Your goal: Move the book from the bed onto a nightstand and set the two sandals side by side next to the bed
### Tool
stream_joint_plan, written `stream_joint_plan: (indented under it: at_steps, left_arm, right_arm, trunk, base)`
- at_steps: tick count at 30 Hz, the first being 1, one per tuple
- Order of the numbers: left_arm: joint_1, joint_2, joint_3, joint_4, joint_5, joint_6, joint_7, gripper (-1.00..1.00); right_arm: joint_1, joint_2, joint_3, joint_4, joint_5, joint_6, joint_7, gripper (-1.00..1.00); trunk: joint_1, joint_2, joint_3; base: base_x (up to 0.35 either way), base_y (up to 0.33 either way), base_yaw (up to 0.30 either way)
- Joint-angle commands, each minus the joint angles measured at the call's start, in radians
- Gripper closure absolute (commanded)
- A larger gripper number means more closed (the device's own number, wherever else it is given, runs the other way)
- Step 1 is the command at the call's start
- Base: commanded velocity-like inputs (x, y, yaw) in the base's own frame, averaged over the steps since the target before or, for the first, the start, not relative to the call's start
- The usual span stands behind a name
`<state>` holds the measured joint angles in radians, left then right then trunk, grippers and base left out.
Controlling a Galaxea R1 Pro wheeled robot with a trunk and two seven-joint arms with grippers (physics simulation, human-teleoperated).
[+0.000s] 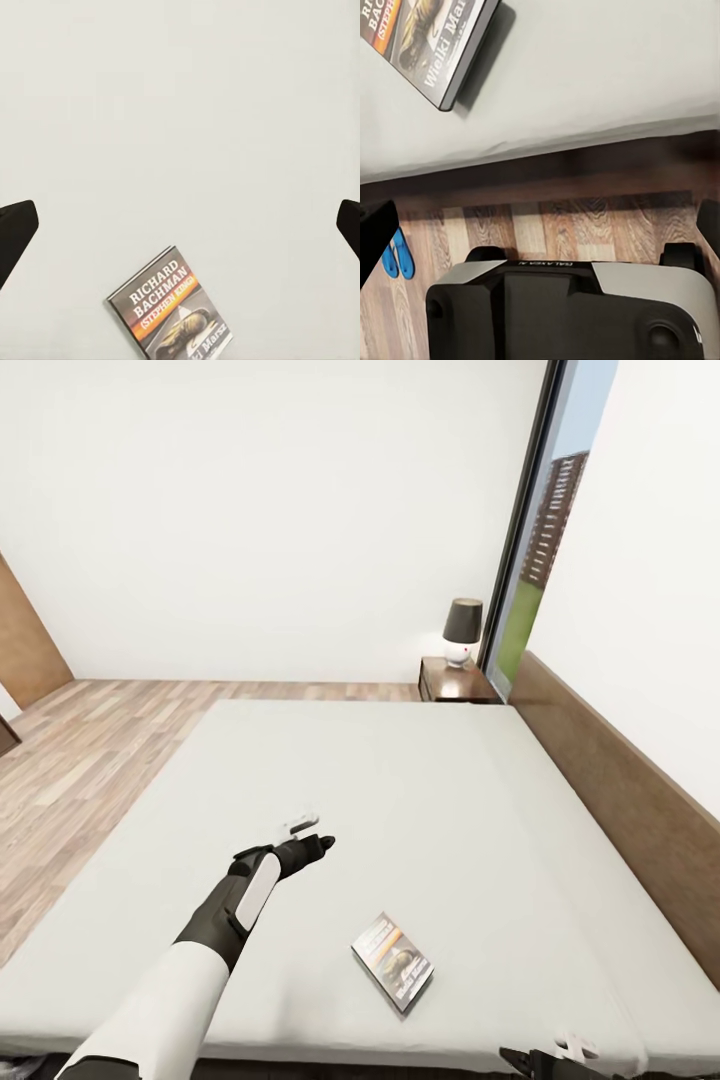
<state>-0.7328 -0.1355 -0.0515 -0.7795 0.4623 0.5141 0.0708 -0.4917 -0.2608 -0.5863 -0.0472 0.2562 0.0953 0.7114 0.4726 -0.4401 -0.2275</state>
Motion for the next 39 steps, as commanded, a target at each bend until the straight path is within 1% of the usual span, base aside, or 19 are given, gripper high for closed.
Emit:
stream_joint_plan:
  at_steps: [1,11,15,19,39]
  left_arm:
    - [-0.001,0.0,-0.002,-0.001,0.01,0.003,0.007,-1.0]
    - [0.0,0.002,-0.001,0.001,0.009,0.001,0.014,-1.0]
    - [0.0,0.001,-0.003,0.03,0.009,0.001,0.008,-1.0]
    - [0.001,0.0,-0.005,0.041,0.009,0.001,0.006,-1.0]
    - [0.0,0.0,-0.005,0.043,0.008,0.001,0.006,-1.0]
  right_arm:
    - [-0.001,0.0,-0.009,-0.002,0.006,0.009,0.004,-1.0]
    - [-0.001,0.0,-0.009,-0.002,0.006,0.009,0.004,-1.0]
    - [-0.001,0.0,-0.009,-0.002,0.006,0.009,0.004,-1.0]
    - [0.0,0.0,-0.009,-0.002,0.006,0.009,0.004,-1.0]
    - [0.0,0.0,-0.009,-0.002,0.006,0.009,0.003,-1.0]
  trunk:
    - [0.0,-0.002,-0.003]
    - [0.0,-0.002,-0.019]
    - [0.0,-0.002,-0.026]
    - [0.0,-0.002,-0.032]
    - [0.0,-0.002,-0.064]
  base:
    - [0.0,0.0,0.0]
    - [0.0,0.0,0.0]
    - [0.0,0.0,0.0]
    - [0.0,0.0,0.0]
    - [0.0,0.0,0.0]
